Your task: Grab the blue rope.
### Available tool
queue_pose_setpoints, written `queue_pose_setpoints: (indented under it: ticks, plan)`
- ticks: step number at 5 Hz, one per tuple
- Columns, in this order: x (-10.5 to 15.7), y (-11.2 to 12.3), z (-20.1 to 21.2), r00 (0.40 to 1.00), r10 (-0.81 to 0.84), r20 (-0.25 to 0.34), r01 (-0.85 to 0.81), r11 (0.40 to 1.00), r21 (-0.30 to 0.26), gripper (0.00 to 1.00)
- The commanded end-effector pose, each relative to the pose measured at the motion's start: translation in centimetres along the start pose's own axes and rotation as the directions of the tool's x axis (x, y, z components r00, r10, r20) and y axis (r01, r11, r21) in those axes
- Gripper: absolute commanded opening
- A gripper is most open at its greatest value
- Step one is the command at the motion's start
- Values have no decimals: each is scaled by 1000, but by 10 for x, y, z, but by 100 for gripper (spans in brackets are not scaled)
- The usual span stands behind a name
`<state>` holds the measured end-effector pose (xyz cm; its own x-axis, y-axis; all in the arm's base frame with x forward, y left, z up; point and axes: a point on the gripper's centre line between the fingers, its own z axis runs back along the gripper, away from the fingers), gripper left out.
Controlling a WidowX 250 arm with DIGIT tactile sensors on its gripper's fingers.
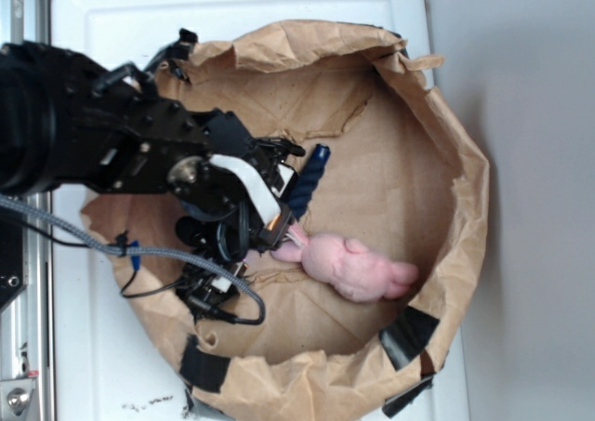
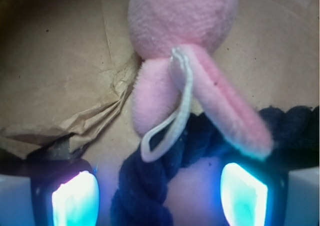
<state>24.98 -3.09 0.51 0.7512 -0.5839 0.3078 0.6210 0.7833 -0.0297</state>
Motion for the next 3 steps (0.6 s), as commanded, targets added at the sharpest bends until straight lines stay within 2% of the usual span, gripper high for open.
queue_pose_setpoints:
  ticks: [1, 2, 3]
  plan:
    - [11, 1, -15, 1000, 11, -21, -12, 1000, -26, 0]
    - [19, 9, -7, 1000, 19, -2, -19, 999, -32, 0]
    - [24, 31, -3, 999, 34, 20, -34, 999, -33, 0]
